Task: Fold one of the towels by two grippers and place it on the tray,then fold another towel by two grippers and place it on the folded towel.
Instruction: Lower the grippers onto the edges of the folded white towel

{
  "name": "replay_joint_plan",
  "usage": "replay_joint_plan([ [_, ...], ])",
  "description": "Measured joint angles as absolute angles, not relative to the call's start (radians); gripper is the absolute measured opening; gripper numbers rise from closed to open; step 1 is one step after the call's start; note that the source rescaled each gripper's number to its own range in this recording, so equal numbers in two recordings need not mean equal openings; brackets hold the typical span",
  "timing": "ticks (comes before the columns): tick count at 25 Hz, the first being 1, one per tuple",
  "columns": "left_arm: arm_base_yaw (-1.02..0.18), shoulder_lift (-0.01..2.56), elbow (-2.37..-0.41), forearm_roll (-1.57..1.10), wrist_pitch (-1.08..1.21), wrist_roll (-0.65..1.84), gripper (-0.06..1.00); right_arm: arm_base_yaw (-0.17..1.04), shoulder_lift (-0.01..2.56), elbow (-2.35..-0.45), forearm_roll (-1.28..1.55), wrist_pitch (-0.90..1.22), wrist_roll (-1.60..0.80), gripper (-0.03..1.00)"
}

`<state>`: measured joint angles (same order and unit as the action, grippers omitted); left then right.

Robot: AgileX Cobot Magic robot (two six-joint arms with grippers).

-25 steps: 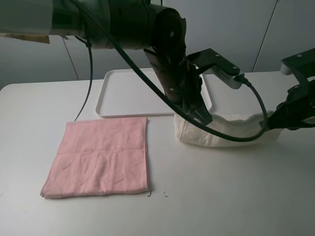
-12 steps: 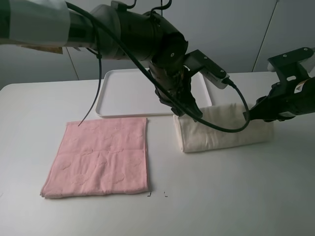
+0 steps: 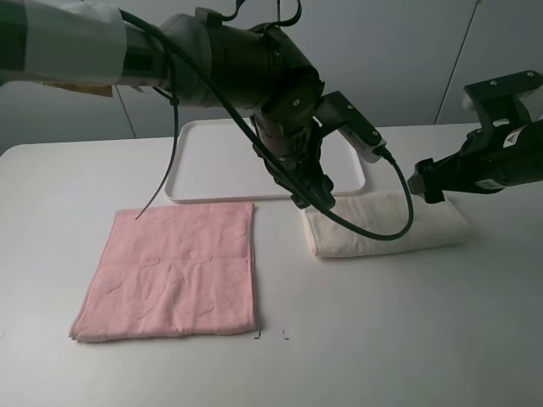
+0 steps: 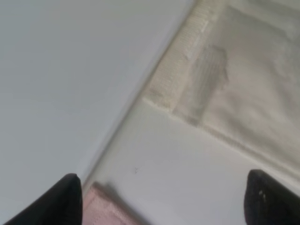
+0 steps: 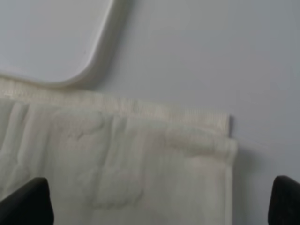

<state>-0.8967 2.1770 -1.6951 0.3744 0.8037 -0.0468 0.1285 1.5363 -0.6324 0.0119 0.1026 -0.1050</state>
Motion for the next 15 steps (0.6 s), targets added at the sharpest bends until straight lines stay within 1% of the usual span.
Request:
replay_joint_plan([
  [2,-0.897,2.177,-1.695,0.372,0.801,-0.042,0.89,0.1,1.54,-0.669,0.033,0.19,-0.091,1.0],
  [5,-0.892,2.177,-1.695,0.362,0.792,-0.119,0.89,0.048,1.546,-0.737,0.041,0.36,-0.082,1.0],
  [8,-0.872,2.186,-1.7,0.311,0.787,-0.195,0.89,0.024,1.562,-0.796,0.044,0.475,-0.08,1.0],
  [11,-0.831,2.216,-1.721,0.171,0.806,-0.226,0.89,0.021,1.582,-0.828,0.054,0.536,-0.078,1.0],
  [15,-0.798,2.238,-1.727,0.0,0.857,-0.2,0.89,0.021,1.637,-0.879,0.092,0.627,-0.089,1.0],
])
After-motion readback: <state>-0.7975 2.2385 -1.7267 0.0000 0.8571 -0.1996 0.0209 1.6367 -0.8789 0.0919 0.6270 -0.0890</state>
